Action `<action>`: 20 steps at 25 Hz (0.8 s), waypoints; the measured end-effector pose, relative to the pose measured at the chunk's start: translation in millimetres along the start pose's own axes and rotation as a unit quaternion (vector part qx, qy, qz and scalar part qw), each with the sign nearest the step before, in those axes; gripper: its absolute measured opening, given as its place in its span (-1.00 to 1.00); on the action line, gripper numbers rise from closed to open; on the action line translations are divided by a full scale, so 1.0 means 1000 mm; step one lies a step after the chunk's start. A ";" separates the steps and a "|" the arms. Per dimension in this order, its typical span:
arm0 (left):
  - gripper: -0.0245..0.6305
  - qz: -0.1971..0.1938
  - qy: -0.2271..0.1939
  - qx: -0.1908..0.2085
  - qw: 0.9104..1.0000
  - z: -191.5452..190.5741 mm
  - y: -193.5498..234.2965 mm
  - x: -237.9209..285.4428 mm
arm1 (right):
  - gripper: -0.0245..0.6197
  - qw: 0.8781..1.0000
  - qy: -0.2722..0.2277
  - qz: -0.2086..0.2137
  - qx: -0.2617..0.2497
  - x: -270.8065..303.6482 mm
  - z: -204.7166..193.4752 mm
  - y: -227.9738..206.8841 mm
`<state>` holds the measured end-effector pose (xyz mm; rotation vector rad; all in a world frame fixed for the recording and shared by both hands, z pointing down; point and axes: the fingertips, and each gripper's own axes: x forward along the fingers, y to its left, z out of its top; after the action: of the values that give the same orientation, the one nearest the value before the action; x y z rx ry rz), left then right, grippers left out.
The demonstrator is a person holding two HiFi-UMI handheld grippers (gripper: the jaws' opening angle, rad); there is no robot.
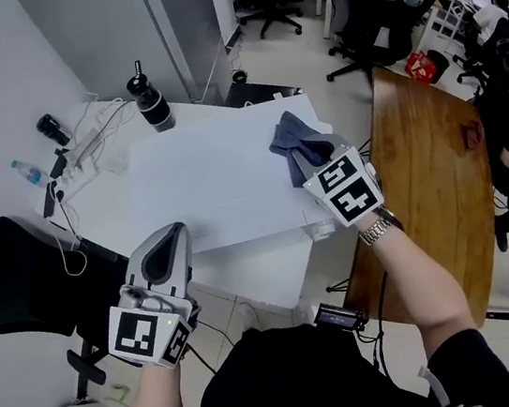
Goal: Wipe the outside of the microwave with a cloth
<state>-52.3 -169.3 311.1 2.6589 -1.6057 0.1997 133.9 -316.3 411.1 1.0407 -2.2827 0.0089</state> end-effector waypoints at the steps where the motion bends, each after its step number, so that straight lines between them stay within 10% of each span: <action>1: -0.91 0.000 0.001 0.000 1.000 0.000 -0.004 0.002 | -0.81 1.000 -0.002 -0.003 0.004 -0.003 -0.003 -0.006; 20: -0.91 0.004 0.024 0.018 1.000 0.000 -0.061 0.021 | -0.81 0.992 -0.074 -0.026 0.102 -0.026 -0.062 -0.068</action>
<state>11.4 -159.1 316.1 2.6530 -1.6138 0.2923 226.7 -329.8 430.4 1.2422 -2.4252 0.1524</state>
